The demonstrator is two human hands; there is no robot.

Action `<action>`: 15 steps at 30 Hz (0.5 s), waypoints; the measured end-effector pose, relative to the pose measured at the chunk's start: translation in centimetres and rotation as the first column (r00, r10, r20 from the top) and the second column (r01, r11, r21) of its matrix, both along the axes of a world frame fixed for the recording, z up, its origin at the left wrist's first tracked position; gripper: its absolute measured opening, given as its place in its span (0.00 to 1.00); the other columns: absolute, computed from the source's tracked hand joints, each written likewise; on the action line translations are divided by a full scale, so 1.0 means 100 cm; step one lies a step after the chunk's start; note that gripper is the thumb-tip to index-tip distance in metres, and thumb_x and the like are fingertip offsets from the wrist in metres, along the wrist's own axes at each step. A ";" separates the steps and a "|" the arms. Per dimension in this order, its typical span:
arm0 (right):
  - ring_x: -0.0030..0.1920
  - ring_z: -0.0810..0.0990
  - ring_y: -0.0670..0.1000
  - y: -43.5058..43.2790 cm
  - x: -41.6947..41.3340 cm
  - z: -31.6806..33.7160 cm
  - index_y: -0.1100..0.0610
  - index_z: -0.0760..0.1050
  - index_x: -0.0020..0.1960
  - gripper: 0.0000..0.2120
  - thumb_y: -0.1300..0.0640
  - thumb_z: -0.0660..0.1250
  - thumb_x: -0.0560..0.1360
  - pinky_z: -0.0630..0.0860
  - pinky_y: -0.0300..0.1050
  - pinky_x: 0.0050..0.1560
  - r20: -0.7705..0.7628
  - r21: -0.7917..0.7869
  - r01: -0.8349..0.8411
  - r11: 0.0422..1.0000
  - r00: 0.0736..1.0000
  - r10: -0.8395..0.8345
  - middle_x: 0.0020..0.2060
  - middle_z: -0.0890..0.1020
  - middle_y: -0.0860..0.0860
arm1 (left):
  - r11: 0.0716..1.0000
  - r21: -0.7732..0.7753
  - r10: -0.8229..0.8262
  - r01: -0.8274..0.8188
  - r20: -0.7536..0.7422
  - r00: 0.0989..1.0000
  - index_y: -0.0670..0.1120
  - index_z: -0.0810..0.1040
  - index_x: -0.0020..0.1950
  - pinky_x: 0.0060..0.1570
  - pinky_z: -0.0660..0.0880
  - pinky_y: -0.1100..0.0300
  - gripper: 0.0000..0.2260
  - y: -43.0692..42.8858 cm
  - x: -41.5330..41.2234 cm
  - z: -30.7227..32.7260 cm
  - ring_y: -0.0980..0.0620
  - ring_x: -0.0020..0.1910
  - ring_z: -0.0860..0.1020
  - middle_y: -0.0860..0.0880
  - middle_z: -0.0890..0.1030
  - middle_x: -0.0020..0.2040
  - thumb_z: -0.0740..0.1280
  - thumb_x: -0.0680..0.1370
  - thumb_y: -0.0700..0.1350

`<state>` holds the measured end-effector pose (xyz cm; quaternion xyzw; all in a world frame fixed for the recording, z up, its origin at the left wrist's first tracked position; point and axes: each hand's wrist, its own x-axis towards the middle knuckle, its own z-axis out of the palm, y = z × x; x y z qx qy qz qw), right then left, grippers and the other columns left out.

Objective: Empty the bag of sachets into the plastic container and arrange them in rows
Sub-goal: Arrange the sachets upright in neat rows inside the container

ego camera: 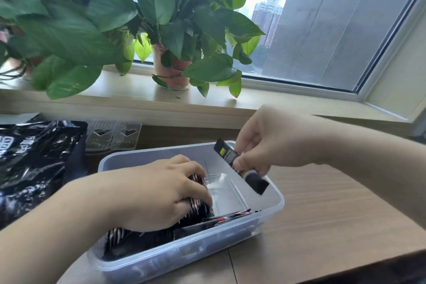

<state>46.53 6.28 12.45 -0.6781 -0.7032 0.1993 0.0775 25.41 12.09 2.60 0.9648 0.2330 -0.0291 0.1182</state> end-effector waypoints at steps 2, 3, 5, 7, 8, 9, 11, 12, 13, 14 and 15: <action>0.31 0.86 0.42 0.001 -0.009 -0.009 0.54 0.86 0.40 0.06 0.52 0.77 0.70 0.82 0.41 0.46 0.028 -0.148 0.094 0.985 0.995 -0.091 0.29 0.86 0.47 | 1.000 0.006 -0.007 0.007 -0.004 1.000 0.69 0.67 0.69 0.75 0.54 0.59 0.23 0.000 0.000 0.001 0.62 0.73 0.54 0.62 0.61 0.73 0.52 0.76 0.51; 0.32 0.86 0.43 0.002 -0.014 -0.014 0.55 0.86 0.40 0.07 0.51 0.77 0.70 0.82 0.41 0.48 0.045 -0.180 0.122 0.976 0.992 -0.116 0.29 0.86 0.47 | 1.000 0.011 -0.012 0.012 -0.005 1.000 0.69 0.67 0.69 0.76 0.54 0.59 0.22 0.001 0.000 0.001 0.62 0.73 0.54 0.61 0.61 0.73 0.54 0.78 0.49; 0.35 0.87 0.44 0.006 -0.021 -0.025 0.58 0.86 0.41 0.08 0.53 0.75 0.71 0.82 0.40 0.48 0.064 -0.187 0.151 0.971 0.988 -0.141 0.29 0.86 0.47 | 1.000 0.013 -0.015 0.015 -0.004 1.000 0.68 0.68 0.69 0.76 0.54 0.59 0.22 0.001 0.000 0.001 0.62 0.72 0.54 0.61 0.61 0.73 0.55 0.78 0.48; 0.34 0.86 0.44 0.011 -0.027 -0.038 0.60 0.86 0.44 0.09 0.54 0.74 0.71 0.83 0.42 0.49 0.064 -0.181 0.169 0.969 0.985 -0.160 0.31 0.87 0.48 | 1.000 0.000 -0.015 0.015 0.003 1.000 0.69 0.68 0.69 0.76 0.54 0.59 0.24 0.000 0.000 0.001 0.62 0.72 0.54 0.61 0.62 0.72 0.52 0.76 0.49; 0.33 0.85 0.44 0.014 -0.029 -0.043 0.60 0.86 0.45 0.09 0.54 0.74 0.71 0.83 0.45 0.51 0.075 -0.177 0.169 0.969 0.985 -0.158 0.32 0.87 0.49 | 1.000 -0.007 -0.012 0.012 0.008 1.000 0.70 0.67 0.68 0.76 0.54 0.59 0.25 -0.001 0.000 0.001 0.62 0.72 0.54 0.61 0.62 0.72 0.51 0.75 0.50; 0.33 0.84 0.44 0.016 -0.032 -0.048 0.61 0.87 0.46 0.10 0.54 0.74 0.71 0.83 0.46 0.52 0.089 -0.169 0.166 0.971 0.984 -0.153 0.34 0.87 0.50 | 1.000 -0.011 -0.009 0.009 0.012 1.000 0.71 0.67 0.68 0.76 0.54 0.59 0.25 -0.001 0.000 0.001 0.62 0.72 0.54 0.61 0.62 0.72 0.50 0.74 0.51; 0.34 0.85 0.47 0.020 -0.033 -0.055 0.62 0.86 0.46 0.11 0.54 0.74 0.72 0.83 0.45 0.48 0.082 -0.136 0.164 0.977 0.985 -0.154 0.36 0.88 0.53 | 1.000 -0.002 0.002 -0.002 0.016 1.000 0.71 0.67 0.68 0.76 0.54 0.57 0.25 -0.001 0.001 0.000 0.61 0.72 0.54 0.59 0.60 0.71 0.49 0.74 0.52; 0.35 0.87 0.48 0.021 -0.034 -0.057 0.62 0.86 0.45 0.11 0.54 0.74 0.72 0.83 0.43 0.43 0.056 -0.120 0.169 0.978 0.985 -0.164 0.35 0.88 0.54 | 1.000 0.015 0.007 -0.008 0.018 1.000 0.71 0.67 0.68 0.76 0.55 0.57 0.25 0.000 0.001 0.000 0.60 0.72 0.54 0.58 0.59 0.71 0.49 0.74 0.52; 0.37 0.88 0.49 0.022 -0.034 -0.060 0.63 0.86 0.44 0.10 0.55 0.75 0.72 0.82 0.41 0.39 0.028 -0.109 0.173 0.979 0.985 -0.171 0.35 0.88 0.56 | 0.999 0.039 0.010 -0.011 0.022 1.000 0.71 0.67 0.68 0.75 0.55 0.56 0.25 0.000 0.001 -0.001 0.58 0.71 0.55 0.57 0.59 0.70 0.50 0.74 0.52; 0.37 0.88 0.50 0.023 -0.034 -0.063 0.63 0.85 0.43 0.10 0.55 0.75 0.72 0.80 0.38 0.35 0.001 -0.109 0.172 0.979 0.985 -0.173 0.35 0.88 0.57 | 0.998 0.064 0.009 -0.011 0.029 1.000 0.70 0.68 0.69 0.75 0.57 0.56 0.25 0.000 0.001 -0.001 0.58 0.70 0.55 0.57 0.58 0.68 0.50 0.74 0.52; 0.37 0.88 0.50 0.023 -0.034 -0.066 0.63 0.84 0.42 0.09 0.56 0.75 0.72 0.79 0.37 0.34 -0.030 -0.121 0.168 0.978 0.985 -0.172 0.35 0.88 0.58 | 0.997 0.082 0.006 -0.009 0.039 0.999 0.70 0.68 0.69 0.73 0.58 0.56 0.25 0.000 0.001 -0.002 0.58 0.69 0.56 0.57 0.59 0.67 0.50 0.74 0.52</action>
